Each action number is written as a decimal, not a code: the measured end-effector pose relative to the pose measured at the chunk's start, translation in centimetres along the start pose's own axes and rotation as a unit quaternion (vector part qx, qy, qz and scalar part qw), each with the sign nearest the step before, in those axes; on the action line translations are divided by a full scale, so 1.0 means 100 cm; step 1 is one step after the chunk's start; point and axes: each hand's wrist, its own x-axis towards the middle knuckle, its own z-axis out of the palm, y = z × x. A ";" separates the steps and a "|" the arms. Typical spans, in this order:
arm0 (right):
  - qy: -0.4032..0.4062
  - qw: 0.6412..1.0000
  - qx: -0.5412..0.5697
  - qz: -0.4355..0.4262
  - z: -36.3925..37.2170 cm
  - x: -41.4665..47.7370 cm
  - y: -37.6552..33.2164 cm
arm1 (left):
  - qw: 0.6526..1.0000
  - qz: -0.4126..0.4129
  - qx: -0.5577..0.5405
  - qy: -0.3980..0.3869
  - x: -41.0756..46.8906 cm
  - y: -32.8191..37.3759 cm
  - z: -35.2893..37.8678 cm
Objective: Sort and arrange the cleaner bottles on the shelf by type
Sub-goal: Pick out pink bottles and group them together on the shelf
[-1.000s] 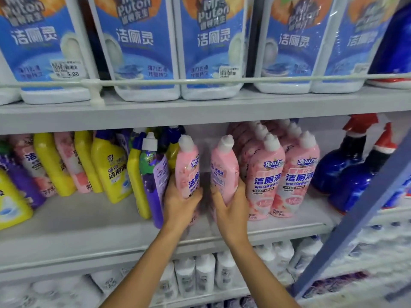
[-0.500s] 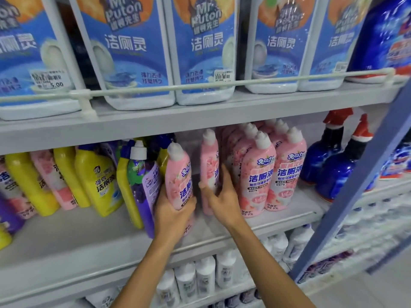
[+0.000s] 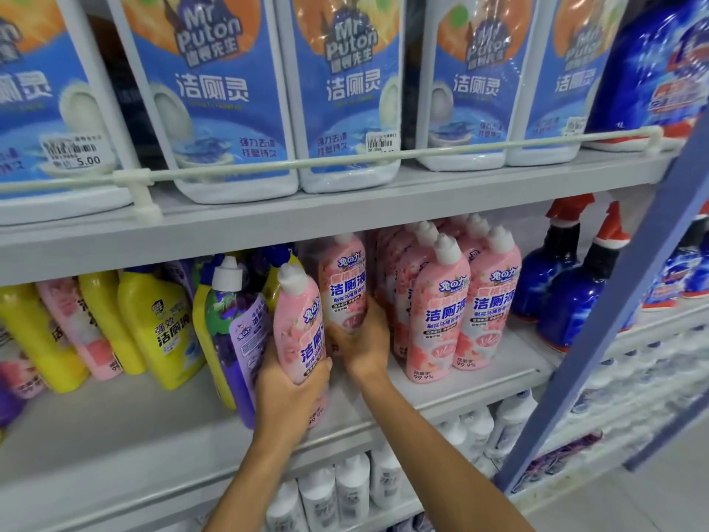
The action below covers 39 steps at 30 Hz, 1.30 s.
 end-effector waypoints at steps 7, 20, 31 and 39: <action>0.041 0.998 -0.054 -0.002 0.023 0.029 -0.008 | 1.000 -0.014 0.004 0.005 -0.003 0.004 0.000; 0.068 0.994 -0.089 -0.007 0.030 0.048 -0.015 | 0.999 -0.016 0.031 -0.009 -0.004 0.007 -0.005; 0.091 0.994 -0.049 -0.039 0.028 0.034 -0.012 | 0.995 0.013 0.089 0.031 -0.034 0.006 -0.022; -0.051 0.996 0.067 -0.009 -0.040 -0.006 -0.021 | 0.989 0.049 0.139 0.005 -0.024 0.004 -0.010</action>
